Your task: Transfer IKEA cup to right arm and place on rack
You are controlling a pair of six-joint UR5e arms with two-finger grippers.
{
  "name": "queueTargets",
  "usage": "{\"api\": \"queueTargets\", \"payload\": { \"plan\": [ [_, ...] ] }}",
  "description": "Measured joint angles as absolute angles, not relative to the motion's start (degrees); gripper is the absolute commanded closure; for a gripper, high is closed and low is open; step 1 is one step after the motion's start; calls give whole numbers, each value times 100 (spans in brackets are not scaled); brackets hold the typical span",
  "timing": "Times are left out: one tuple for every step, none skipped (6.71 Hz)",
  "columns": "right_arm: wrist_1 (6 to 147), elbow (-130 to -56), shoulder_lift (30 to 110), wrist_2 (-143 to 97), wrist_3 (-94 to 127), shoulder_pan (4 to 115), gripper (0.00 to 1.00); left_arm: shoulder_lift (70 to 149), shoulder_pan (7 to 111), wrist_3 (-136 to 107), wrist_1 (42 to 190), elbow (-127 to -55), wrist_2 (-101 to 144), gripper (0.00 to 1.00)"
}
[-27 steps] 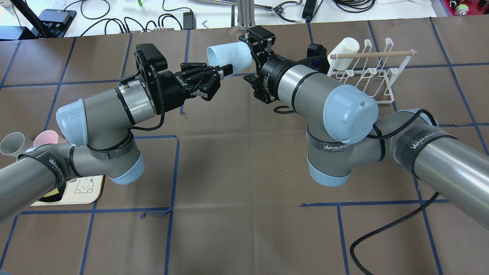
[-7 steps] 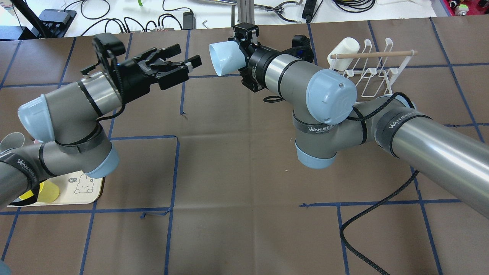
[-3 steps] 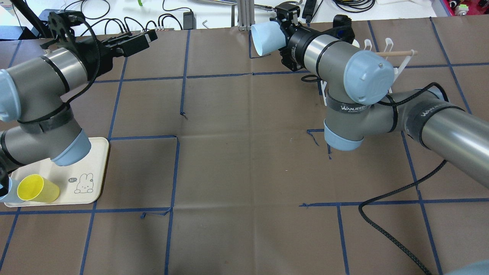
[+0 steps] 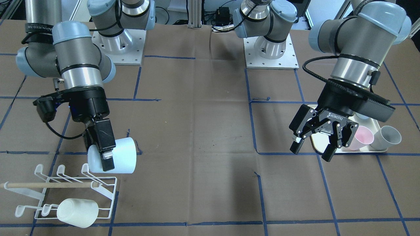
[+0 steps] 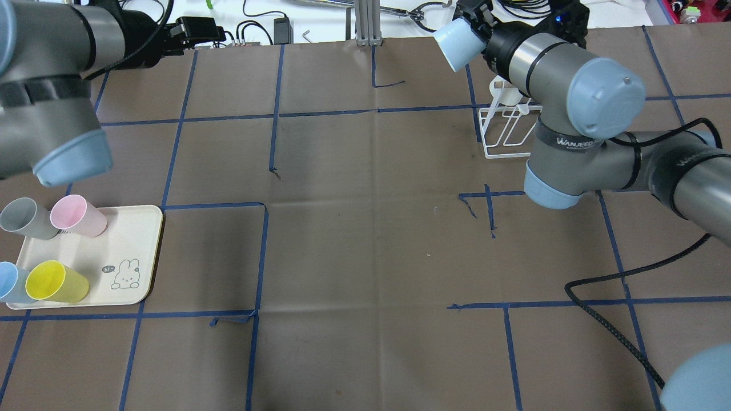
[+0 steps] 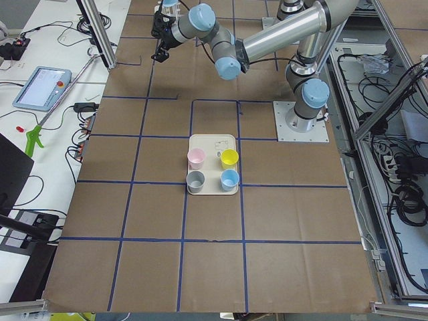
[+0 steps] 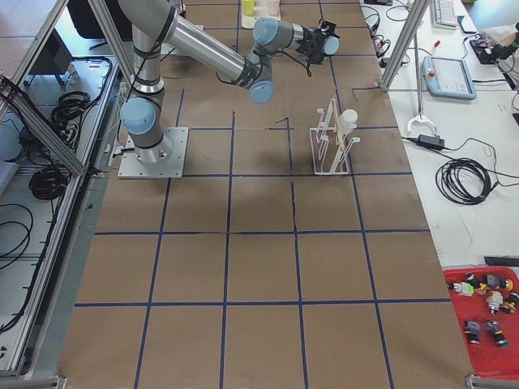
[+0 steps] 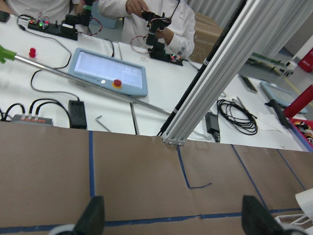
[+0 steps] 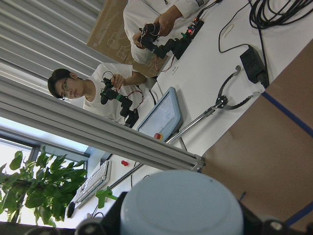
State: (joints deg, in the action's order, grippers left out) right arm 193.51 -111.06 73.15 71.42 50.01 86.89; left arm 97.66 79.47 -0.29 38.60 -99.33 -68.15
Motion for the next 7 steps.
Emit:
{"api": "queueTargets", "payload": {
  "plan": [
    [19352, -11052, 7289, 7169, 4061, 8433, 86, 9843, 8165, -29, 5797, -9067, -7564, 1],
    [19336, -10960, 7259, 7159, 3216, 8168, 86, 9899, 8278, -33, 7387, -8419, -8100, 1],
    [19318, -10884, 7184, 7136, 2439, 7908, 86, 9874, 8373, -34, 8528, -8052, -8502, 1],
    [19300, -10789, 7023, 7125, 1679, 7655, 86, 9783, 8473, -47, 9167, -7947, -8688, 1],
    [19304, -10585, 6790, 7105, 957, 7431, 88, 9697, 8580, -74, 9442, -8058, -8835, 1],
    [19337, -10246, 6474, 6990, 356, 7307, 89, 9604, 8680, -98, 9503, -8312, -9022, 1],
    [19435, -9906, 6129, 6824, -86, 7246, 89, 9486, 8742, -107, 9433, -8561, -9133, 0]
  ]
}}
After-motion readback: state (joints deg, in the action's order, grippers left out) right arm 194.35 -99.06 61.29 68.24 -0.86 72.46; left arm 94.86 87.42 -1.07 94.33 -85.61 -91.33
